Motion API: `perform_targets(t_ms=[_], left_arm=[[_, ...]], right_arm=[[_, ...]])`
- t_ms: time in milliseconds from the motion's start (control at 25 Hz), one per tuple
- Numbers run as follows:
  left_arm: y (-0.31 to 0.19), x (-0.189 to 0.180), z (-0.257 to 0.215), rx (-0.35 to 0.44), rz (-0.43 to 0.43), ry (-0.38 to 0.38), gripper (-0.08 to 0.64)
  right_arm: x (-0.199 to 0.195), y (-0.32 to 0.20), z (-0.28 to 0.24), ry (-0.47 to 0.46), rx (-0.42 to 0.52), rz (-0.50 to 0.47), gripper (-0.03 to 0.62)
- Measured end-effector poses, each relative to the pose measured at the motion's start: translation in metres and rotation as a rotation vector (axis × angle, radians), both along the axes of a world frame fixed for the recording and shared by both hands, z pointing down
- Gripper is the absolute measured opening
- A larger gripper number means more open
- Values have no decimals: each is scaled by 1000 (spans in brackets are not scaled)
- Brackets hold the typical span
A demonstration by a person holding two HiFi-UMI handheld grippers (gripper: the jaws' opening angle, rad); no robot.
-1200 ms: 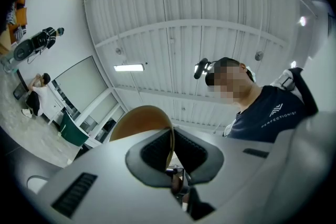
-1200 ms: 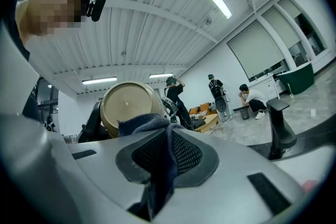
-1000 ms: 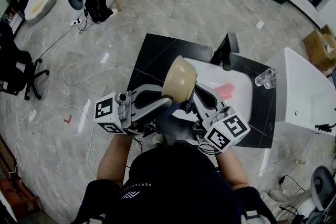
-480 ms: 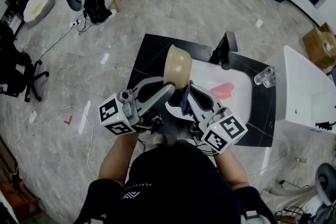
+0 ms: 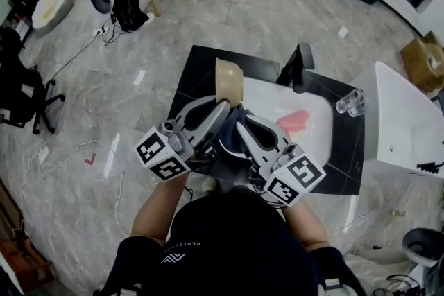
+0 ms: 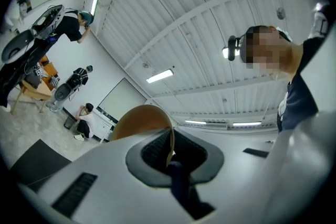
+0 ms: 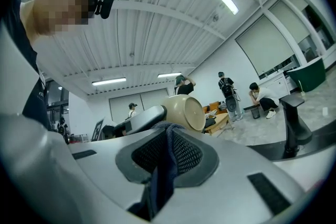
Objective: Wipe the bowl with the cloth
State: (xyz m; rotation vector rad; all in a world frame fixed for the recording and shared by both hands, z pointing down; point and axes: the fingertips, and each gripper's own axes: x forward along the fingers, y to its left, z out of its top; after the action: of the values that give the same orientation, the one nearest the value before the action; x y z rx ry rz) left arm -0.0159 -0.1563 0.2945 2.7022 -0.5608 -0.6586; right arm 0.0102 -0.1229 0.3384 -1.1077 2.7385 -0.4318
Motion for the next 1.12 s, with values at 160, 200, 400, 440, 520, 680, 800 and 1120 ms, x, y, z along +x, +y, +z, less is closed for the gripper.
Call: perform_targets(t_ms=[160, 200, 400, 440, 520, 680, 800, 1120], left_arm=[[0, 1, 12, 8, -35, -77, 20], [0, 1, 14, 5, -38, -88, 20], [0, 0, 27, -19, -31, -140, 20], [2, 0, 29, -24, -22, -145, 20], [5, -5, 31, -36, -6, -132, 20], [5, -19, 32, -71, -4, -88, 20], [3, -22, 32, -82, 8, -63, 20], [10, -17, 18, -109, 112, 52, 20]], right_arm=[[-1, 3, -8, -15, 24, -3, 57], [1, 3, -10, -16, 29, 1, 57], [11, -1, -19, -20, 50, 32, 57], [13, -1, -21, -19, 54, 38, 57], [16, -2, -25, -16, 63, 51, 57], [29, 0, -40, -24, 97, 91, 57], [45, -4, -52, -41, 128, 123, 57], [41, -11, -71, -115, 183, 130, 57]])
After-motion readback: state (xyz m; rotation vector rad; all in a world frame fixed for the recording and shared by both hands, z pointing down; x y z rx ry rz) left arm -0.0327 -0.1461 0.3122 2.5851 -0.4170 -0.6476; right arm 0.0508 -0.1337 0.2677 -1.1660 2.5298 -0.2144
